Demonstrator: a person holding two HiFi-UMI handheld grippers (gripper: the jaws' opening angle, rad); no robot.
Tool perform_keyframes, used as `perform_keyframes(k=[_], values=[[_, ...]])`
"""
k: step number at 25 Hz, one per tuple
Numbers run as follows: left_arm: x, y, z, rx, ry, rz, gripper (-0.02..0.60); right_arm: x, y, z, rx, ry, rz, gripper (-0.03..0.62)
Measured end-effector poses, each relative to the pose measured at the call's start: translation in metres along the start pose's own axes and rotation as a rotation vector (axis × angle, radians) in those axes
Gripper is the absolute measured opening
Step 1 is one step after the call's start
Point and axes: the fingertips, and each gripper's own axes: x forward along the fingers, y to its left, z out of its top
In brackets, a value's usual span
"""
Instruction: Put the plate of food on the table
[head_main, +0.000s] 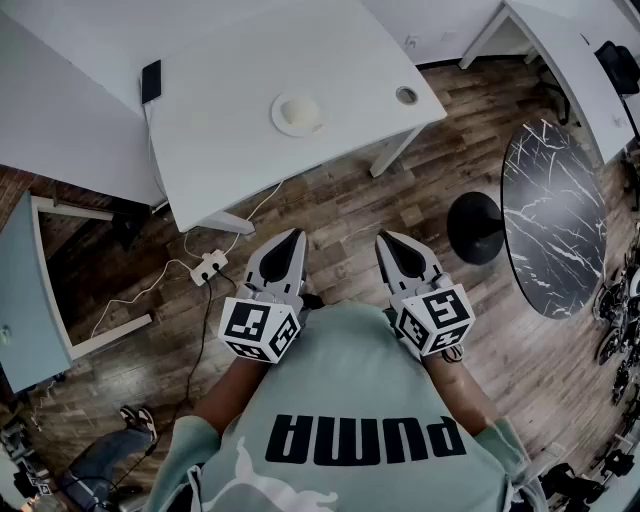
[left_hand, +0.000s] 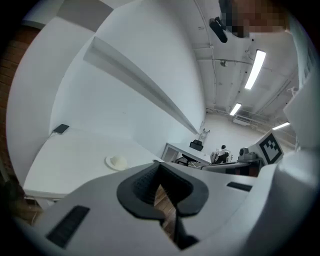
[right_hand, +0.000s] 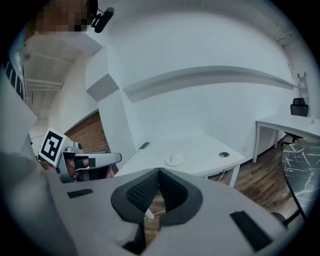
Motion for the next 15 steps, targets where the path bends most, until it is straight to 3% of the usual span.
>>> perform_keyframes(k=[10, 15], values=[[0.000, 0.061, 0.021, -0.025, -0.008, -0.033, 0.002, 0.046, 0.020, 0.025, -0.016, 0.008, -0.065, 0.008], [-0.001, 0.081, 0.028, -0.040, -0.041, 0.008, 0.002, 0.063, 0.022, 0.029, -0.038, 0.023, -0.047, 0.008]])
